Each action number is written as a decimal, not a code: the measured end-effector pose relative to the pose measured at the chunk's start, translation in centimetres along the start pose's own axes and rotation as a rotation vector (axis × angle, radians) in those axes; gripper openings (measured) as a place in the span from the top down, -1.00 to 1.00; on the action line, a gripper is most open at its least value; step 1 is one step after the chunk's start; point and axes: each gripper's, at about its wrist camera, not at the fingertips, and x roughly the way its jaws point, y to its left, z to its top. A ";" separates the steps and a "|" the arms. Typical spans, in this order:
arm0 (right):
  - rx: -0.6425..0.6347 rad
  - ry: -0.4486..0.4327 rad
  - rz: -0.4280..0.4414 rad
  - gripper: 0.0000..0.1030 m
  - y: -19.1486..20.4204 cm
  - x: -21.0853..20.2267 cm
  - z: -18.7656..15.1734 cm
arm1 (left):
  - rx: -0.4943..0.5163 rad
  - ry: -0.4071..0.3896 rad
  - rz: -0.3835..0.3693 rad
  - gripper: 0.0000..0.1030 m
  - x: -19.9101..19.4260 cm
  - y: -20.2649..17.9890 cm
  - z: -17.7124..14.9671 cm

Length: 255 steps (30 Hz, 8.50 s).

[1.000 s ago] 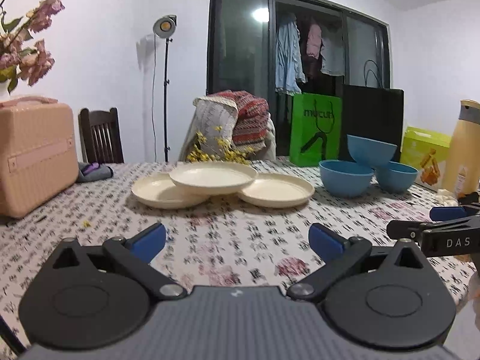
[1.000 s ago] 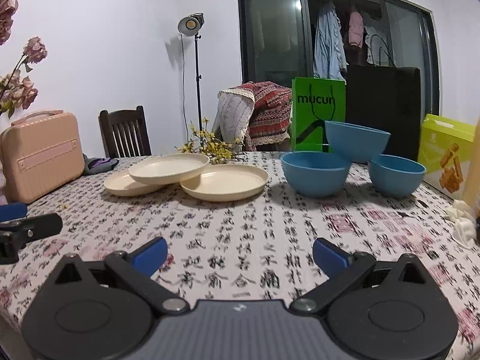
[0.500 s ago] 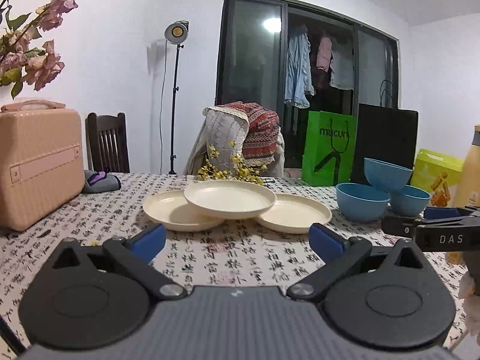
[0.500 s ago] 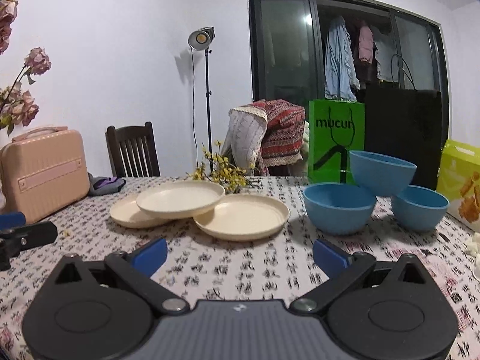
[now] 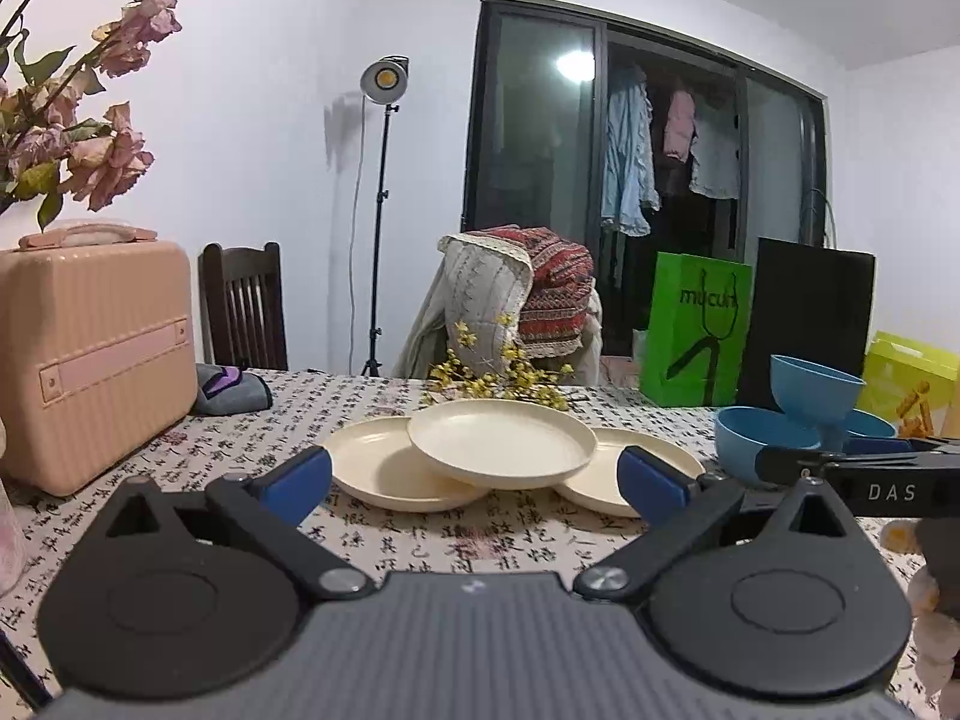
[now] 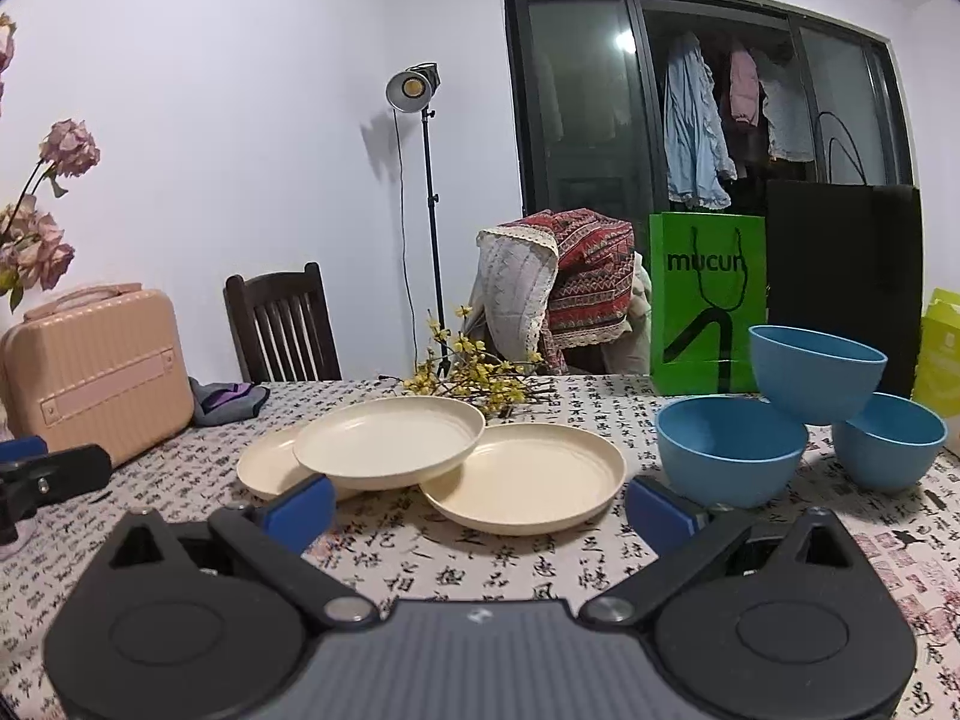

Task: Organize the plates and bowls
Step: 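Move both tools toward the cream plates, fingers open, then close the right gripper on the rim of the cream plate, then lift the cream plate with the right gripper off the stack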

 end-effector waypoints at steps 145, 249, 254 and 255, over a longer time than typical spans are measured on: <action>0.310 0.382 0.137 0.10 -4.4 31.3 2.6 | -0.461 0.579 0.197 -0.57 31.5 7.3 1.7; 0.230 0.261 0.152 0.82 -2.6 23.7 5.7 | -0.386 0.446 0.161 0.73 24.4 4.8 4.8; 0.250 0.261 0.156 0.82 -3.0 22.0 5.7 | -0.386 0.435 0.147 0.73 22.5 4.3 5.1; 0.255 0.258 0.162 0.82 -3.1 21.5 5.8 | -0.388 0.431 0.145 0.73 22.1 4.2 5.2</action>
